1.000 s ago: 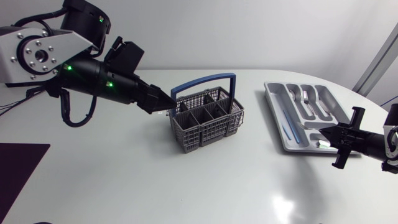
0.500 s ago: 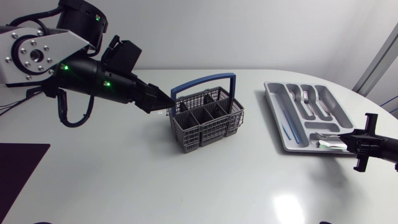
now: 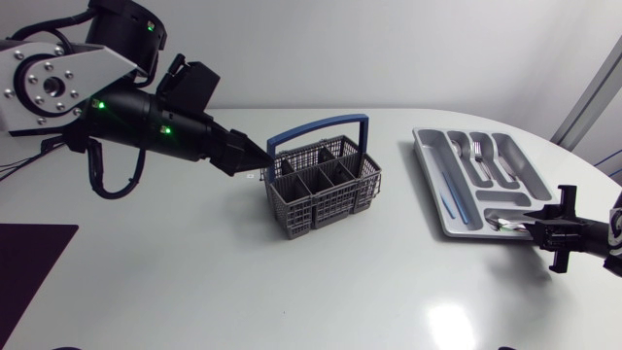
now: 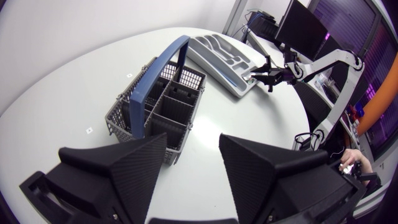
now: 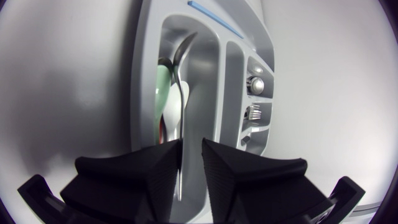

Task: Unload the cutlery basket into the drawer organizer.

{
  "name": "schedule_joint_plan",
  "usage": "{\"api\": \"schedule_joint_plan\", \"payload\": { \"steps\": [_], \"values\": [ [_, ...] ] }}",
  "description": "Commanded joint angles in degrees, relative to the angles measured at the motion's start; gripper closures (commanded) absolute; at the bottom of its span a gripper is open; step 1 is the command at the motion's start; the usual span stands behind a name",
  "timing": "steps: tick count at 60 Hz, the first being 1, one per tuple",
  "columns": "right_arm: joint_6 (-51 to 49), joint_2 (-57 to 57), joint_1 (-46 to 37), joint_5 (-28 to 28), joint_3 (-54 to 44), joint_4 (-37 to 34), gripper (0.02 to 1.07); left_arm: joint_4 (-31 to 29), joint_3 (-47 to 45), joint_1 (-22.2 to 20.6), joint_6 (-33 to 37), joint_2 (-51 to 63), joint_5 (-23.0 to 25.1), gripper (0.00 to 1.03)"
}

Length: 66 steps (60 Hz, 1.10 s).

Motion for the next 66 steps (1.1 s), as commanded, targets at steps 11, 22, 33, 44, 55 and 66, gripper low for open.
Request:
{"api": "schedule_joint_plan", "payload": {
  "steps": [11, 22, 33, 44, 55, 66],
  "values": [
    [6.95, -6.27, 0.02, -1.84, 1.61, 0.95, 0.32, 0.51, -2.68, 0.71, -0.89, -3.88, -0.19, 0.42],
    [17.49, -16.46, 1.07, -3.87, 1.96, -5.64, 0.29, 1.74, -5.67, 2.56, -0.89, -6.25, -0.1, 0.41],
    [31.38, -22.53, 7.4, -1.14, -0.85, -5.46, 0.24, 5.6, -10.86, 5.19, -1.59, -7.22, -0.1, 0.41],
    [46.94, -26.3, 19.09, 6.33, -3.31, -7.13, 0.21, 9.47, -14.99, 6.33, -2.12, -7.13, -0.1, 0.41],
    [66.71, -21.56, 32.54, 13.27, 2.05, -13.11, 0.21, 12.28, -15.87, 6.51, -2.64, -0.98, -0.63, 0.41],
    [79.28, -14.18, 39.48, 15.03, 9.52, -16.19, 0.3, 15.36, -15.51, 6.51, -2.64, 4.47, -3.27, 0.41]
  ]
}}
